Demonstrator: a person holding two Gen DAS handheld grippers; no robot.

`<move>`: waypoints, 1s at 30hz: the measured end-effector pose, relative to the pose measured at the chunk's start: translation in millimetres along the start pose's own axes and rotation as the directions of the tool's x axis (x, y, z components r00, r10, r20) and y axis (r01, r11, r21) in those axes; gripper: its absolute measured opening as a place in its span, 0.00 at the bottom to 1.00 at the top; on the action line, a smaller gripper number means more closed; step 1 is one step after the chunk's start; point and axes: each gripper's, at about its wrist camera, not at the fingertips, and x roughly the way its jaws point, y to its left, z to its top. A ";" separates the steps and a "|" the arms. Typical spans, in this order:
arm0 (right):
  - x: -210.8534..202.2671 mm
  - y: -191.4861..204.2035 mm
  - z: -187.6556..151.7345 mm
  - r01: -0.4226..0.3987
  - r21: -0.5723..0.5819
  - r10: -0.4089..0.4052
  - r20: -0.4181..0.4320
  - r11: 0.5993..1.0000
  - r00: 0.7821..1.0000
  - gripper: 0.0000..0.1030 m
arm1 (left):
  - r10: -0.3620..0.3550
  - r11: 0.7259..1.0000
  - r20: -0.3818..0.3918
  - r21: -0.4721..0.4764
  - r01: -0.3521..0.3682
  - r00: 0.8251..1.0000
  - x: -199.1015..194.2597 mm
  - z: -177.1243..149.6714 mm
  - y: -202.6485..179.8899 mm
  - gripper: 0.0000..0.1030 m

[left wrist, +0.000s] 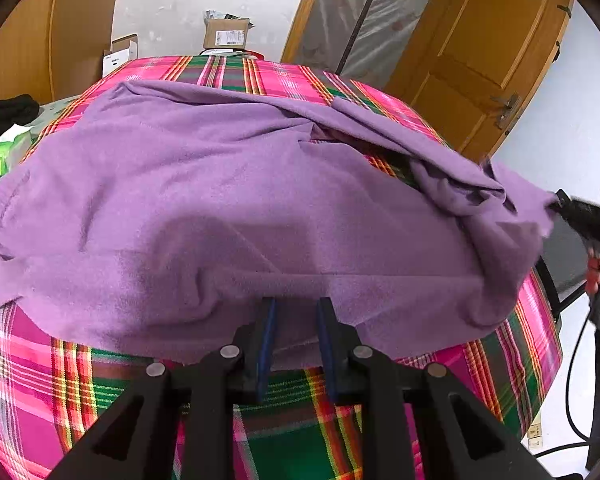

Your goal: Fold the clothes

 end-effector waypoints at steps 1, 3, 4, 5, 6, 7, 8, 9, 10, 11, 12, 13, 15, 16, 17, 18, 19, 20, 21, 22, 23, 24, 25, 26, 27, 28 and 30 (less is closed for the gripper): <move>-4.9 -10.2 -5.6 0.020 0.030 -0.019 -0.006 0.999 1.000 0.03 | -0.004 1.000 0.000 -0.003 0.004 1.000 0.0 0.2 0.6 0.21; -10.1 -28.5 -21.9 0.067 0.079 -0.065 -0.035 0.995 0.997 0.03 | -0.012 1.000 0.000 -0.012 0.012 1.000 -0.4 0.5 1.8 0.21; -10.0 -36.8 -28.1 0.092 0.097 -0.087 -0.055 0.991 0.995 0.04 | -0.016 1.000 0.000 -0.017 0.016 1.000 -1.7 0.3 2.7 0.20; -9.9 -44.7 -34.3 0.117 0.114 -0.109 -0.075 0.987 0.991 0.06 | -0.018 1.000 0.000 -0.022 0.018 1.000 -3.1 0.2 3.6 0.20; -9.5 -48.9 -41.0 0.135 0.119 -0.124 -0.091 0.984 0.988 0.06 | -0.020 0.999 0.004 -0.026 0.020 1.000 -5.4 0.2 4.6 0.20; -9.2 -53.1 -47.7 0.152 0.123 -0.139 -0.107 0.981 0.984 0.07 | -0.022 0.999 0.008 -0.029 0.022 1.000 -7.7 0.1 5.6 0.20; -9.0 -56.9 -54.1 0.169 0.128 -0.153 -0.121 0.977 0.981 0.08 | -0.022 0.999 0.018 -0.032 0.023 1.000 -12.9 -0.3 7.2 0.20; -11.0 -56.5 -57.3 0.171 0.130 -0.156 -0.117 0.977 0.981 0.08 | -0.023 0.999 0.029 -0.035 0.024 0.999 -18.1 -0.7 8.8 0.20; -15.2 -53.8 -58.5 0.175 0.125 -0.163 -0.098 0.977 0.982 0.10 | -0.023 0.999 0.046 -0.040 0.025 0.999 -25.4 -1.7 11.4 0.20; -19.6 -50.9 -59.5 0.179 0.120 -0.170 -0.079 0.977 0.982 0.11 | -0.023 0.999 0.063 -0.045 0.025 0.998 -32.8 -2.6 14.0 0.20; -25.7 -45.9 -58.9 0.184 0.113 -0.180 -0.044 0.976 0.983 0.13 | -0.018 0.998 0.078 -0.050 0.022 0.997 -39.2 -3.4 17.4 0.20; -31.3 -41.2 -58.4 0.186 0.111 -0.185 -0.017 0.976 0.983 0.20 | -0.010 0.998 0.096 -0.060 0.016 0.995 -46.7 -4.2 21.4 0.21; -43.6 -28.3 -54.5 0.169 0.104 -0.176 0.056 0.980 0.983 0.30 | 0.023 0.996 0.135 -0.092 -0.011 0.991 -62.2 -6.5 33.1 0.21; -49.0 -22.7 -52.8 0.157 0.101 -0.167 0.091 0.982 0.982 0.33 | 0.044 0.993 0.150 -0.111 -0.028 0.988 -67.9 -7.4 38.9 0.21; -54.2 -17.0 -51.2 0.145 0.097 -0.157 0.125 0.985 0.980 0.35 | 0.072 0.989 0.162 -0.138 -0.050 0.984 -73.6 -8.6 46.9 0.22; -57.1 -10.6 -49.8 0.129 0.091 -0.142 0.149 0.987 0.979 0.35 | 0.100 0.984 0.174 -0.165 -0.071 0.980 -79.3 -9.7 54.9 0.22; -60.0 -4.3 -48.5 0.113 0.085 -0.126 0.172 0.990 0.977 0.36 | 0.128 0.977 0.184 -0.191 -0.093 0.975 -84.0 -10.9 62.4 0.22; -63.4 0.2 -47.7 0.096 0.086 -0.111 0.195 0.992 0.975 0.36 | 0.156 0.970 0.192 -0.217 -0.114 0.969 -88.8 -12.2 69.9 0.22; -66.8 4.5 -46.7 0.080 0.088 -0.097 0.217 0.993 0.971 0.36 | 0.185 0.961 0.200 -0.243 -0.134 0.962 -93.5 -13.4 77.4 0.23; -69.4 5.6 -44.7 0.063 0.107 -0.087 0.238 0.992 0.967 0.36 | 0.202 0.953 0.204 -0.265 -0.145 0.958 -96.8 -15.0 83.1 0.23; -72.3 5.8 -43.1 0.051 0.129 -0.083 0.252 0.990 0.964 0.37 | 0.219 0.945 0.208 -0.287 -0.155 0.953 -100.0 -16.5 88.8 0.23; -72.6 5.3 -41.1 0.052 0.144 -0.086 0.248 0.988 0.965 0.37 | 0.231 0.939 0.207 -0.304 -0.162 0.951 -101.6 -18.0 93.2 0.23; -72.4 4.8 -39.1 0.053 0.155 -0.090 0.242 0.986 0.966 0.39 | 0.239 0.935 0.204 -0.314 -0.168 0.950 -102.2 -19.5 96.9 0.23; -68.5 5.7 -37.6 0.060 0.143 -0.090 0.213 0.988 0.973 0.39 | 0.246 0.931 0.200 -0.323 -0.173 0.948 -102.8 -20.9 100.6 0.23; -66.9 5.7 -38.4 0.068 0.140 -0.095 0.201 0.988 0.975 0.39 | 0.253 0.926 0.197 -0.331 -0.178 0.947 -103.3 -22.3 104.2 0.23; -65.6 5.2 -39.6 0.074 0.139 -0.100 0.190 0.987 0.977 0.39 | 0.260 0.922 0.193 -0.340 -0.183 0.946 -103.9 -23.7 107.9 0.23; -69.5 -5.3 -46.2 0.071 0.202 -0.113 0.206 0.977 0.972 0.39 | 0.265 0.916 0.185 -0.356 -0.187 0.946 -103.1 -26.5 112.2 0.23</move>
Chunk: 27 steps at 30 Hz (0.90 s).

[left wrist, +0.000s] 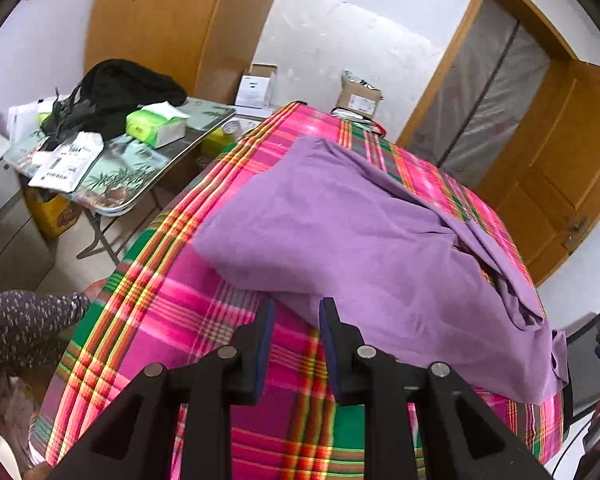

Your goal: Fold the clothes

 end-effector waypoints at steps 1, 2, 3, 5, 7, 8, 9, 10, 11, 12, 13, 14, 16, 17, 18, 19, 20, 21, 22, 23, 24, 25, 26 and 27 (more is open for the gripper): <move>0.5 -5.3 -1.1 0.014 0.013 -0.013 -0.011 1.000 1.000 0.39 | -0.003 1.000 -0.003 -0.009 0.003 1.000 1.2 -0.4 2.1 0.23; 0.9 -10.6 -2.1 0.027 0.026 -0.027 -0.023 0.999 0.999 0.39 | -0.007 1.000 -0.006 -0.012 0.007 1.000 2.6 -1.0 3.1 0.23; 1.4 -15.6 -3.2 0.040 0.037 -0.039 -0.034 0.998 0.999 0.39 | -0.010 1.000 -0.009 -0.014 0.010 1.000 4.1 -1.6 4.2 0.23; -1.1 -21.2 -4.0 0.060 0.035 -0.058 -0.036 0.998 0.998 0.39 | -0.011 1.000 -0.010 -0.015 0.011 1.000 4.7 -3.0 4.6 0.23; -7.7 -24.9 -3.0 0.076 0.045 -0.076 -0.009 0.996 0.997 0.39 | -0.015 1.000 -0.010 -0.018 0.014 1.000 4.4 -3.8 4.0 0.23; -8.2 -25.5 -2.7 0.079 0.040 -0.078 -0.012 0.996 0.997 0.39 | -0.016 1.000 -0.008 -0.017 0.016 1.000 4.2 -4.0 3.7 0.23; -8.8 -25.9 -2.5 0.081 0.035 -0.080 -0.014 0.996 0.997 0.39 | -0.017 1.000 -0.007 -0.017 0.017 1.000 4.0 -4.2 3.3 0.23; -9.3 -24.0 -2.5 0.078 0.026 -0.078 -0.013 0.997 0.997 0.39 | -0.018 1.000 -0.006 -0.016 0.018 1.000 3.3 -5.2 3.7 0.23; -9.7 -22.1 -2.5 0.075 0.018 -0.074 -0.012 0.997 0.997 0.39 | -0.020 1.000 -0.007 -0.017 0.020 1.000 3.4 -5.4 3.8 0.23; -8.8 -19.5 -3.4 0.067 0.013 -0.067 -0.016 0.998 0.998 0.39 | -0.022 1.000 -0.007 -0.017 0.022 1.000 3.6 -5.6 3.8 0.23; -7.9 -17.0 -4.2 0.060 0.009 -0.060 -0.021 0.998 0.998 0.39 | -0.024 1.000 -0.007 -0.017 0.023 1.000 3.7 -5.7 3.7 0.23; -7.0 -14.4 -5.1 0.053 0.005 -0.053 -0.026 0.999 0.998 0.39 | -0.025 1.000 -0.008 -0.017 0.025 1.000 3.8 -5.9 3.7 0.23; -4.6 -8.1 -7.6 0.043 -0.009 -0.043 -0.034 0.999 0.998 0.39 | -0.026 1.000 -0.008 -0.018 0.026 1.000 3.7 -5.9 4.3 0.23; -3.7 -4.8 -8.8 0.037 -0.016 -0.038 -0.037 0.999 0.999 0.39 | -0.026 0.999 -0.007 -0.019 0.026 1.000 3.4 -5.9 4.8 0.23; -3.6 -1.9 -9.4 0.030 -0.021 -0.031 -0.036 0.999 0.999 0.39 | -0.024 1.000 -0.006 -0.019 0.024 1.000 3.1 -5.5 5.3 0.23; -3.5 1.0 -9.9 0.023 -0.026 -0.024 -0.034 0.999 0.999 0.39 | -0.022 1.000 -0.005 -0.020 0.022 1.000 2.7 -5.2 5.8 0.23; -3.6 4.5 -9.9 0.017 -0.035 -0.018 -0.033 0.999 0.999 0.39 | -0.023 1.000 -0.004 -0.021 0.023 1.000 2.9 -4.9 6.0 0.23; -3.6 8.0 -10.0 0.010 -0.043 -0.011 -0.031 0.999 0.999 0.39 | -0.025 0.999 -0.004 -0.022 0.024 1.000 3.0 -4.7 6.3 0.23; -3.6 11.4 -10.0 0.003 -0.052 -0.005 -0.030 0.999 1.000 0.39 | -0.026 0.999 -0.003 -0.022 0.026 1.000 3.2 -4.5 6.6 0.23; -3.6 15.0 -10.1 -0.003 -0.060 0.002 -0.029 0.998 1.000 0.39 | -0.027 0.999 -0.002 -0.023 0.027 1.000 3.4 -4.3 6.8 0.23; -2.9 18.8 -10.6 -0.009 -0.069 0.007 -0.032 0.998 0.999 0.39 | -0.028 0.999 -0.002 -0.024 0.028 1.000 3.5 -4.0 7.1 0.23; -2.2 22.7 -11.2 -0.015 -0.078 0.012 -0.035 0.997 0.999 0.39 | -0.029 0.999 -0.001 -0.024 0.029 1.000 3.7 -3.8 7.3 0.23; -0.7 27.1 -12.4 -0.024 -0.088 0.020 -0.042 0.996 0.999 0.39 | -0.030 0.999 -0.001 -0.025 0.030 1.000 3.9 -3.6 7.6 0.23; 0.9 31.2 -13.7 -0.033 -0.097 0.028 -0.050 0.995 0.998 0.39 | -0.031 0.999 0.000 -0.026 0.031 1.000 4.0 -3.4 7.8 0.23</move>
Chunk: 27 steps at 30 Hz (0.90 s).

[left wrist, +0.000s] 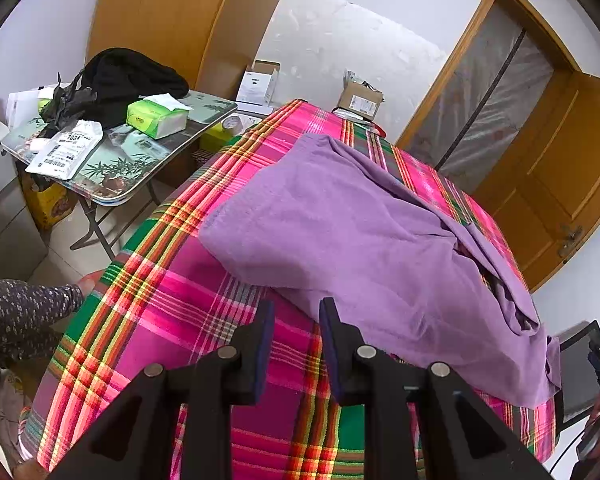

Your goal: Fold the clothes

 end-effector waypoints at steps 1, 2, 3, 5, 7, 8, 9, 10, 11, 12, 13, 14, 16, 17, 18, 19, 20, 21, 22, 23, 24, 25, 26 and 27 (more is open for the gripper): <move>1.8 4.2 -0.9 -0.009 -0.010 0.009 -0.007 1.000 1.000 0.39 | -0.001 1.000 0.001 -0.001 0.001 1.000 0.2 0.2 0.3 0.23; 3.6 9.6 -2.3 -0.021 -0.024 0.021 -0.015 0.999 1.000 0.39 | -0.002 1.000 0.001 -0.001 0.002 1.000 0.3 0.5 0.5 0.23; 5.2 15.1 -4.1 -0.035 -0.040 0.034 -0.023 0.999 0.999 0.39 | -0.004 1.000 0.001 0.001 0.004 1.000 0.3 0.7 0.2 0.23; 8.4 24.6 -7.0 -0.066 -0.068 0.063 -0.040 0.996 0.997 0.39 | -0.006 1.000 0.002 0.006 0.006 1.000 0.3 1.2 -0.5 0.23; 12.2 32.3 -10.2 -0.090 -0.085 0.086 -0.059 0.992 0.995 0.39 | -0.009 1.000 0.001 0.008 0.009 1.000 0.2 1.6 -0.4 0.23; 14.4 35.4 -11.7 -0.099 -0.089 0.093 -0.069 0.991 0.993 0.39 | -0.010 1.000 0.000 0.010 0.010 1.000 0.6 1.7 -0.3 0.23; 16.5 38.4 -13.2 -0.108 -0.093 0.101 -0.079 0.990 0.992 0.39 | -0.011 1.000 -0.002 0.011 0.011 1.000 0.9 1.8 -0.3 0.23; 18.7 41.4 -14.7 -0.117 -0.097 0.109 -0.089 0.988 0.990 0.39 | -0.013 1.000 -0.003 0.012 0.013 1.000 1.3 1.9 -0.2 0.23; 20.8 44.5 -16.2 -0.126 -0.101 0.116 -0.099 0.987 0.988 0.39 | -0.013 1.000 -0.005 0.013 0.013 1.000 1.7 1.4 -0.2 0.23; 23.0 47.4 -17.7 -0.135 -0.105 0.123 -0.109 0.985 0.986 0.39 | -0.014 1.000 -0.007 0.013 0.014 1.000 2.1 1.0 -0.2 0.23; 24.6 48.6 -19.2 -0.136 -0.107 0.123 -0.115 0.985 0.986 0.39 | -0.015 1.000 -0.008 0.013 0.015 1.000 2.6 0.4 0.2 0.23; 26.2 49.9 -20.7 -0.137 -0.108 0.124 -0.122 0.985 0.985 0.39 | -0.015 1.000 -0.008 0.011 0.015 1.000 2.5 0.2 0.9 0.23; 26.6 53.7 -22.8 -0.146 -0.120 0.131 -0.126 0.982 0.983 0.39 | -0.015 1.000 -0.006 0.007 0.015 1.000 2.1 -0.3 2.4 0.23; 26.2 56.2 -23.7 -0.153 -0.129 0.136 -0.128 0.980 0.982 0.39 | -0.015 1.000 -0.002 0.003 0.015 1.000 1.1 0.2 3.5 0.23; 25.9 58.6 -24.6 -0.159 -0.138 0.142 -0.130 0.977 0.981 0.39 | -0.017 1.000 0.005 -0.001 0.017 1.000 -0.2 0.7 4.5 0.23; 25.6 61.2 -25.6 -0.167 -0.148 0.148 -0.132 0.975 0.980 0.39 | -0.020 1.000 0.012 -0.005 0.020 1.000 -1.5 1.3 5.5 0.23; 26.1 65.8 -26.9 -0.183 -0.162 0.160 -0.142 0.970 0.977 0.39 | -0.031 0.999 0.024 -0.010 0.031 0.999 -4.2 2.3 7.6 0.23; 26.5 70.3 -28.2 -0.198 -0.176 0.172 -0.153 0.964 0.973 0.39 | -0.036 0.999 0.031 -0.014 0.036 0.999 -6.1 2.9 9.2 0.23; 27.0 74.8 -29.6 -0.214 -0.190 0.184 -0.163 0.958 0.969 0.39 | -0.038 0.999 0.038 -0.019 0.038 0.999 -7.8 3.8 12.4 0.23; 27.5 79.3 -31.0 -0.230 -0.204 0.196 -0.174 0.951 0.965 0.39 | -0.039 0.999 0.046 -0.025 0.040 0.998 -9.6 4.7 15.7 0.23; 28.1 83.3 -34.6 -0.247 -0.219 0.208 -0.186 0.944 0.960 0.39 | -0.036 0.999 0.049 -0.031 0.038 0.998 -10.2 5.5 18.6 0.23; 29.3 86.2 -38.9 -0.261 -0.231 0.217 -0.200 0.937 0.955 0.39 | -0.028 0.999 0.047 -0.043 0.030 0.999 -10.0 6.2 24.2 0.24; 30.4 89.1 -43.1 -0.276 -0.242 0.226 -0.215 0.930 0.950 0.39 | -0.024 0.998 0.041 -0.053 0.026 0.999 -9.5 6.6 28.3 0.24; 31.6 91.8 -47.5 -0.290 -0.253 0.234 -0.230 0.923 0.945 0.39 | -0.019 0.998 0.036 -0.063 0.022 0.999 -8.9 7.0 32.4 0.24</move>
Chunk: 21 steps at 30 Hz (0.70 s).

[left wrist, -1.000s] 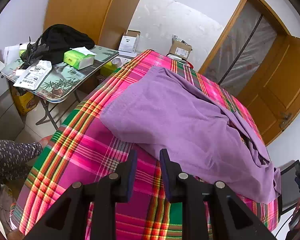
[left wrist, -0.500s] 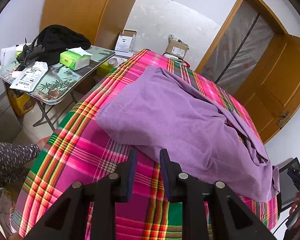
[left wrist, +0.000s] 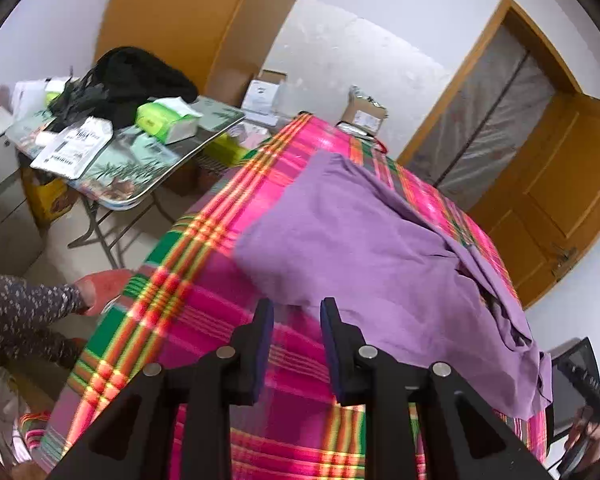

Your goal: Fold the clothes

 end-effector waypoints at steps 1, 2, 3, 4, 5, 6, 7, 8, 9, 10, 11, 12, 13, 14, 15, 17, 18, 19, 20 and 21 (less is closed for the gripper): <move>3.5 2.2 -4.0 -0.011 -0.010 0.011 -0.018 1.000 1.000 0.40 | 0.001 1.000 -0.003 -0.009 -0.001 1.000 0.2 1.0 3.2 0.24; 7.0 4.4 -7.8 -0.023 -0.021 0.022 -0.035 1.000 0.999 0.40 | 0.002 1.000 -0.004 -0.022 -0.002 1.000 0.5 3.0 7.6 0.24; 9.5 6.7 -9.7 -0.031 -0.037 0.029 -0.048 0.999 0.998 0.40 | -0.002 1.000 -0.002 -0.031 0.002 1.000 0.3 4.6 9.7 0.24; 12.0 9.0 -11.5 -0.039 -0.052 0.036 -0.061 0.998 0.997 0.41 | -0.013 0.999 0.001 -0.040 0.013 1.000 0.7 7.0 12.1 0.26; 14.5 11.3 -13.4 -0.048 -0.068 0.043 -0.075 0.997 0.996 0.41 | -0.044 0.998 -0.005 -0.047 0.043 0.999 4.2 10.7 14.2 0.29; 16.8 13.5 -15.4 -0.057 -0.083 0.049 -0.087 0.995 0.995 0.42 | -0.075 0.996 -0.011 -0.054 0.074 0.997 7.9 14.5 16.2 0.31; 16.6 15.4 -17.6 -0.064 -0.098 0.055 -0.092 0.993 0.994 0.42 | -0.075 0.995 -0.028 -0.060 0.073 0.997 14.0 17.2 17.5 0.31; 16.4 17.2 -19.7 -0.072 -0.113 0.061 -0.096 0.991 0.993 0.43 | -0.075 0.995 -0.045 -0.066 0.072 0.996 20.3 19.9 18.8 0.31; 15.9 19.1 -21.1 -0.080 -0.130 0.067 -0.099 0.988 0.993 0.43 | -0.057 0.997 -0.060 -0.065 0.053 0.997 26.7 21.9 19.6 0.31; 14.4 20.5 -22.8 -0.088 -0.147 0.073 -0.099 0.985 0.992 0.43 | -0.046 0.997 -0.065 -0.063 0.042 0.997 29.9 22.1 19.8 0.31; 13.0 21.9 -24.5 -0.095 -0.164 0.079 -0.100 0.982 0.992 0.44 | -0.035 0.997 -0.072 -0.064 0.031 0.997 34.8 22.5 20.3 0.31; 12.2 23.4 -27.1 -0.099 -0.184 0.081 -0.105 0.978 0.991 0.45 | -0.032 0.998 -0.077 -0.063 0.027 0.996 38.0 22.7 19.5 0.31; 13.4 24.8 -29.9 -0.098 -0.210 0.074 -0.117 0.973 0.990 0.46 | -0.029 0.998 -0.082 -0.062 0.024 0.996 41.1 23.0 18.6 0.31; 14.5 26.2 -32.8 -0.097 -0.237 0.067 -0.129 0.967 0.989 0.47 | -0.026 0.998 -0.087 -0.061 0.021 0.996 44.3 23.2 17.8 0.31; 15.7 27.6 -35.6 -0.096 -0.262 0.060 -0.141 0.960 0.988 0.47 | -0.023 0.998 -0.092 -0.059 0.018 0.995 47.4 23.5 16.9 0.31; 17.9 29.1 -40.9 -0.095 -0.311 0.046 -0.162 0.946 0.986 0.47 | -0.019 0.998 -0.102 -0.065 0.012 0.995 53.5 25.3 18.0 0.27; 18.7 29.6 -43.7 -0.094 -0.332 0.038 -0.169 0.939 0.985 0.48 | -0.015 0.997 -0.108 -0.072 0.008 0.994 56.3 25.9 19.0 0.21; 18.6 29.5 -46.8 -0.095 -0.351 0.033 -0.177 0.932 0.984 0.48 | -0.021 0.997 -0.113 -0.077 0.012 0.993 58.5 27.0 20.2 0.12; 18.5 29.5 -49.9 -0.096 -0.369 0.028 -0.185 0.924 0.982 0.48 | -0.026 0.996 -0.117 -0.083 0.016 0.993 60.7 28.1 21.3 0.12; 17.2 29.3 -53.1 -0.095 -0.388 0.022 -0.188 0.917 0.982 0.48 | -0.037 0.996 -0.115 -0.087 0.027 0.993 60.4 28.8 21.8 0.11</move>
